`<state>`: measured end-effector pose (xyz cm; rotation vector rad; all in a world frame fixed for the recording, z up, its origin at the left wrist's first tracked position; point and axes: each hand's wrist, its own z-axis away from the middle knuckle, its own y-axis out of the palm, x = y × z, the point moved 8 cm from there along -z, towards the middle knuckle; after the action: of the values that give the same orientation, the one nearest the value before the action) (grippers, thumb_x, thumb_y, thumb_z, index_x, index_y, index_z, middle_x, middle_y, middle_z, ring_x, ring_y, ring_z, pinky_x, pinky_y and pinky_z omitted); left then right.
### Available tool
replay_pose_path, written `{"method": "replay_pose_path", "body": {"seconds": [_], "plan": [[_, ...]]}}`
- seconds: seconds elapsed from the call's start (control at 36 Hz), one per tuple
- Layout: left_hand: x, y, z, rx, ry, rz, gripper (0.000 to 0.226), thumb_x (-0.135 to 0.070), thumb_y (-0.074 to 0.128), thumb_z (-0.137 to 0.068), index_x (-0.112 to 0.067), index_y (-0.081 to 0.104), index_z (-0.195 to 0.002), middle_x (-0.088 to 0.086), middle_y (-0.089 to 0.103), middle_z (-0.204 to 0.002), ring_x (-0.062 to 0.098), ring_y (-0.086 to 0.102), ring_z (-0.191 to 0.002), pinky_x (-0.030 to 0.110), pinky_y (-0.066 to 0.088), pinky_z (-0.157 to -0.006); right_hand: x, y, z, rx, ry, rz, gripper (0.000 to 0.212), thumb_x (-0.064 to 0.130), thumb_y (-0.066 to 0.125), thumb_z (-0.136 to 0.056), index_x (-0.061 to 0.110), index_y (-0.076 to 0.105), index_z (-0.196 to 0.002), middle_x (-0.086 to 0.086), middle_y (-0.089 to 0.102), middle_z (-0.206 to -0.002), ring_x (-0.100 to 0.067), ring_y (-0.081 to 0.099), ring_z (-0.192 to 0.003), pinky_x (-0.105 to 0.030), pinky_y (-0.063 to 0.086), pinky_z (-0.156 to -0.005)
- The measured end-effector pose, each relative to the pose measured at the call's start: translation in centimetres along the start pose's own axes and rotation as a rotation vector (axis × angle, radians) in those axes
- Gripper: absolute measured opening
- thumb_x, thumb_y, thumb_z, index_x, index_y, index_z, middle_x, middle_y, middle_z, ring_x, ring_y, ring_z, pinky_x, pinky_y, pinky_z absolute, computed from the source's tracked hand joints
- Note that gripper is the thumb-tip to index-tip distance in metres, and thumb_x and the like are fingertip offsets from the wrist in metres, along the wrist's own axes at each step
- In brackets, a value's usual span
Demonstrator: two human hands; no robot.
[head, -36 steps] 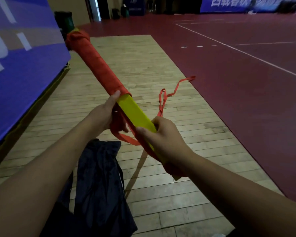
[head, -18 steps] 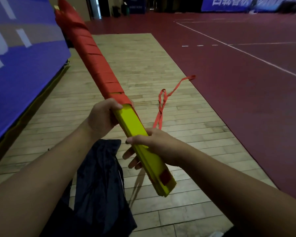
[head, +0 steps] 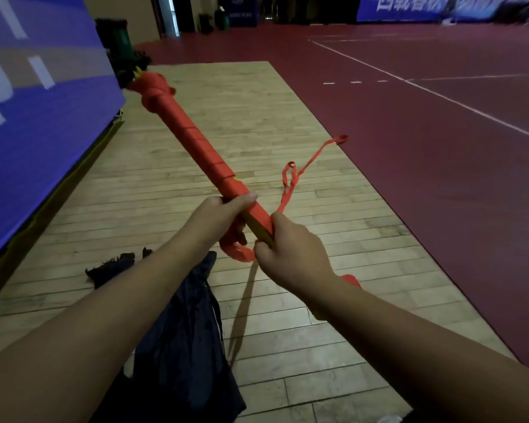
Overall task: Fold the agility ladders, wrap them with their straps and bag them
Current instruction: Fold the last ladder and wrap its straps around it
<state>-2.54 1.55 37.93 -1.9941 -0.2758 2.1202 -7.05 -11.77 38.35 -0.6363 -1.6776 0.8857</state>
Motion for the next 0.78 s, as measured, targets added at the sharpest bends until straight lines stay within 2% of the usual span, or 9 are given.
{"method": "replay_pose_path", "body": {"seconds": [0.06, 0.17, 0.25, 0.31, 0.42, 0.5, 0.61, 0.69, 0.78], "plan": [[-0.1, -0.6, 0.0, 0.000, -0.007, 0.125, 0.032, -0.041, 0.068, -0.087, -0.009, 0.064, -0.085, 0.000, 0.061, -0.063, 0.017, 0.061, -0.056, 0.035, 0.049, -0.067, 0.0, 0.0, 0.0, 0.029, 0.031, -0.202, 0.023, 0.037, 0.059, -0.094, 0.018, 0.047, -0.098, 0.000, 0.058, -0.083, -0.016, 0.056, -0.070, -0.033, 0.046, -0.061], [-1.3, -1.3, 0.0, 0.126, 0.021, 0.374, 0.023, -0.030, 0.058, -0.072, -0.011, 0.060, -0.084, 0.002, 0.059, -0.068, 0.017, 0.061, -0.064, 0.031, 0.050, -0.066, -0.3, 0.2, -0.3, 0.253, 0.176, -0.552, 0.052, 0.053, 0.071, -0.086, 0.022, 0.050, -0.122, 0.001, 0.064, -0.106, -0.018, 0.067, -0.090, -0.037, 0.058, -0.078], [-2.0, -1.2, 0.2, 0.155, 0.077, 0.441, 0.016, -0.024, 0.052, -0.071, -0.012, 0.055, -0.081, 0.003, 0.054, -0.069, 0.018, 0.056, -0.064, 0.032, 0.047, -0.063, 0.6, 1.0, 0.4, 0.465, 0.175, -0.823, 0.034, 0.030, 0.070, -0.092, 0.011, 0.058, -0.117, -0.011, 0.071, -0.090, -0.025, 0.068, -0.073, -0.038, 0.056, -0.071], [-1.9, -1.5, 0.1, 0.121, 0.095, 0.449, 0.020, -0.025, 0.051, -0.071, -0.012, 0.056, -0.085, 0.006, 0.055, -0.076, 0.020, 0.056, -0.068, 0.034, 0.045, -0.066, 1.2, 1.2, 0.9, 0.500, 0.151, -0.884, 0.022, 0.020, 0.069, -0.093, 0.008, 0.059, -0.110, -0.012, 0.068, -0.080, -0.028, 0.066, -0.066, -0.038, 0.056, -0.066], [-1.5, -2.2, -0.2, 0.086, 0.094, 0.480, 0.029, -0.030, 0.051, -0.075, -0.009, 0.059, -0.093, 0.011, 0.061, -0.085, 0.021, 0.062, -0.075, 0.034, 0.050, -0.069, 1.9, 0.9, 0.9, 0.408, 0.122, -0.858, 0.016, 0.019, 0.071, -0.092, 0.009, 0.062, -0.099, -0.007, 0.066, -0.068, -0.025, 0.065, -0.058, -0.036, 0.057, -0.060], [-1.4, -2.5, -0.4, 0.110, 0.066, 0.508, 0.030, -0.031, 0.051, -0.076, -0.009, 0.057, -0.096, 0.012, 0.058, -0.089, 0.021, 0.061, -0.078, 0.032, 0.051, -0.070, 2.0, 0.3, 0.6, 0.347, 0.092, -0.777, 0.020, 0.024, 0.075, -0.090, 0.010, 0.064, -0.097, -0.006, 0.069, -0.067, -0.025, 0.068, -0.059, -0.040, 0.059, -0.063], [-0.4, -2.3, -0.7, 0.148, -0.031, 0.225, 0.039, -0.046, 0.054, -0.086, -0.013, 0.062, -0.103, 0.007, 0.069, -0.090, 0.023, 0.069, -0.080, 0.040, 0.057, -0.076, 0.9, -0.7, -0.4, 0.226, 0.058, -0.625, 0.030, 0.029, 0.079, -0.087, 0.014, 0.060, -0.106, -0.009, 0.074, -0.084, -0.021, 0.075, -0.072, -0.045, 0.062, -0.071], [-0.2, -1.3, -0.1, 0.184, -0.058, 0.068, 0.055, -0.057, 0.054, -0.088, -0.006, 0.063, -0.106, 0.011, 0.063, -0.075, 0.030, 0.064, -0.068, 0.040, 0.054, -0.073, -0.5, -1.1, -0.9, 0.037, 0.064, -0.404, 0.033, 0.032, 0.079, -0.087, 0.017, 0.055, -0.105, -0.002, 0.068, -0.088, -0.019, 0.070, -0.077, -0.049, 0.060, -0.073], [-0.9, 0.3, 0.5, 0.107, 0.007, 0.045, 0.049, -0.058, 0.060, -0.091, -0.008, 0.065, -0.091, 0.004, 0.058, -0.063, 0.020, 0.061, -0.056, 0.028, 0.052, -0.061, -0.6, -0.9, -0.1, -0.103, 0.069, -0.162, 0.030, 0.029, 0.073, -0.089, 0.025, 0.045, -0.101, 0.005, 0.060, -0.086, -0.017, 0.062, -0.077, -0.044, 0.057, -0.070]]}}
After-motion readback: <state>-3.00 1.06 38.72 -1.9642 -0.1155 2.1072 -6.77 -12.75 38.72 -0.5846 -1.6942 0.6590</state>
